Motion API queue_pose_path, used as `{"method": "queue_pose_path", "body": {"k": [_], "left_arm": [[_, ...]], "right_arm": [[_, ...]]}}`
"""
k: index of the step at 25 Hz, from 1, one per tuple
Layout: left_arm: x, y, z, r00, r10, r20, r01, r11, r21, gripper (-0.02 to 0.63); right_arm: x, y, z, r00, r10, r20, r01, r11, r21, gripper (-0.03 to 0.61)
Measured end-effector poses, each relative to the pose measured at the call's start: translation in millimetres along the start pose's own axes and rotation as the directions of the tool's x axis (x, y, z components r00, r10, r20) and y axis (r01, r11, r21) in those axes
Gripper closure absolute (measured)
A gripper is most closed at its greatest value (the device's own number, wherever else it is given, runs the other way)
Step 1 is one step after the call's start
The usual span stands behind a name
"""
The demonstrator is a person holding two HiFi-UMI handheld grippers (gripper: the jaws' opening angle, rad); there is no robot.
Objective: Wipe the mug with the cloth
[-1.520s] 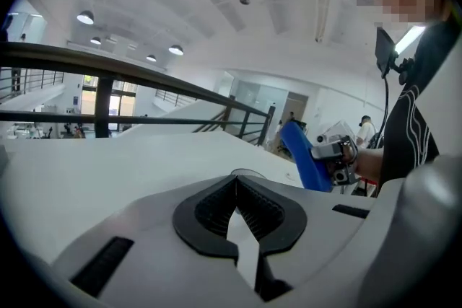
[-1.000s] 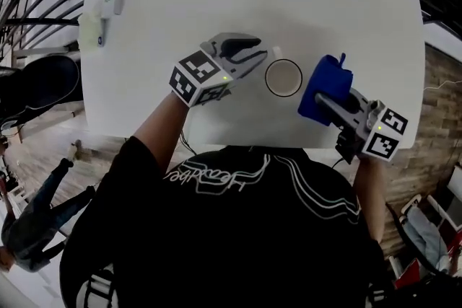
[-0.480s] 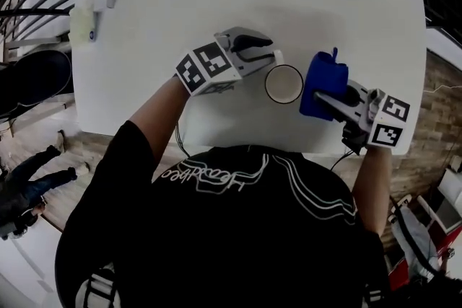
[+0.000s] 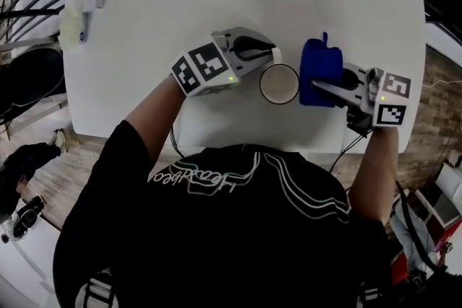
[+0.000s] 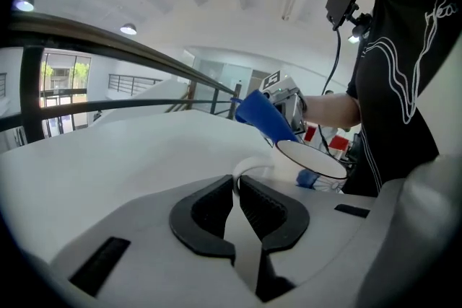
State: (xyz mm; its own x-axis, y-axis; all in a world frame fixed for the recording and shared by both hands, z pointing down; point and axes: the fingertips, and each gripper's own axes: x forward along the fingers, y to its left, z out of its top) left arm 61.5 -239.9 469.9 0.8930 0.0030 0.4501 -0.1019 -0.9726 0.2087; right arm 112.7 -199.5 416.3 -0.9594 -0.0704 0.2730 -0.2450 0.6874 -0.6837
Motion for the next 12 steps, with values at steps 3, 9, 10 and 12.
{"method": "queue_pose_path", "body": {"k": [3, 9, 10, 12], "left_arm": [[2.0, -0.1, -0.3, 1.000, -0.005, 0.004, 0.005, 1.000, -0.007, 0.578], [2.1, 2.1, -1.2, 1.000, -0.012, 0.013, 0.012, 1.000, -0.021, 0.580], [3.2, 1.6, -0.5, 1.000, -0.011, 0.014, 0.011, 1.000, -0.022, 0.580], [6.0, 0.1, 2.1, 1.000, -0.007, 0.013, 0.007, 1.000, -0.025, 0.580]], "right_arm": [[4.1, -0.5, 0.8, 0.999, 0.032, -0.026, -0.032, 0.999, -0.008, 0.525], [11.0, -5.3, 0.9, 0.993, 0.080, -0.086, -0.082, 0.996, -0.018, 0.525], [11.4, -5.5, 0.2, 0.991, 0.090, -0.099, -0.093, 0.996, -0.019, 0.525], [10.9, -5.1, -0.8, 0.985, 0.113, -0.127, -0.116, 0.993, -0.020, 0.525]]}}
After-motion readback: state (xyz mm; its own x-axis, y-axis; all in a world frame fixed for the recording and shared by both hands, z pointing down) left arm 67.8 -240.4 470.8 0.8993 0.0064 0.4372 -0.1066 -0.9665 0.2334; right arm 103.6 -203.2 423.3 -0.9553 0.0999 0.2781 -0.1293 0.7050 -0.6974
